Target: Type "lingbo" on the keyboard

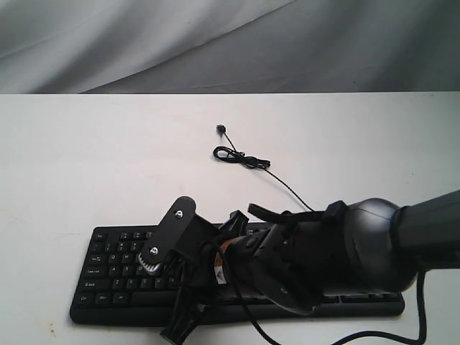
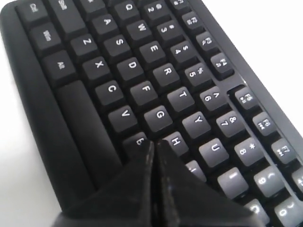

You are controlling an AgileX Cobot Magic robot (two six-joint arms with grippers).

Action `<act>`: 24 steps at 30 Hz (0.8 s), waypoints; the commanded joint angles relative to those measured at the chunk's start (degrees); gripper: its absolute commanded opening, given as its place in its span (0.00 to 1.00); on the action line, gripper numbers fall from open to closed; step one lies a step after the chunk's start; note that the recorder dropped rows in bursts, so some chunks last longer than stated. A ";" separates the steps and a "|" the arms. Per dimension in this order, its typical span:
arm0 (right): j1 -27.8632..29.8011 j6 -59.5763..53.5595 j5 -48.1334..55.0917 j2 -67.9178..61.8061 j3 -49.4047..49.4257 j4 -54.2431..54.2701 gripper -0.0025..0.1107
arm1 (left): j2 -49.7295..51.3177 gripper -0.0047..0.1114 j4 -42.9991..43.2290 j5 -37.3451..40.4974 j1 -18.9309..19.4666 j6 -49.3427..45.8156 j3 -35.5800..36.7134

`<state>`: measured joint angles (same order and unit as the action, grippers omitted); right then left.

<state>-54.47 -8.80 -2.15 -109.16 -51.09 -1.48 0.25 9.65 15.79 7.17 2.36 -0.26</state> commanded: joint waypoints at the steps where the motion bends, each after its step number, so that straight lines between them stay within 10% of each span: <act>1: 0.17 -0.09 -1.53 -1.63 0.28 0.48 0.02 | -0.25 0.04 -0.10 -0.57 -0.42 0.25 0.26; 24: 0.71 -1.22 2.49 2.07 -3.28 -0.94 0.02 | -0.25 0.04 -0.10 -0.57 -0.42 0.25 0.26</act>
<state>-54.25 -9.29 -0.35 -106.97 -52.31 -1.47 0.25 9.65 15.79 7.17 2.36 -0.26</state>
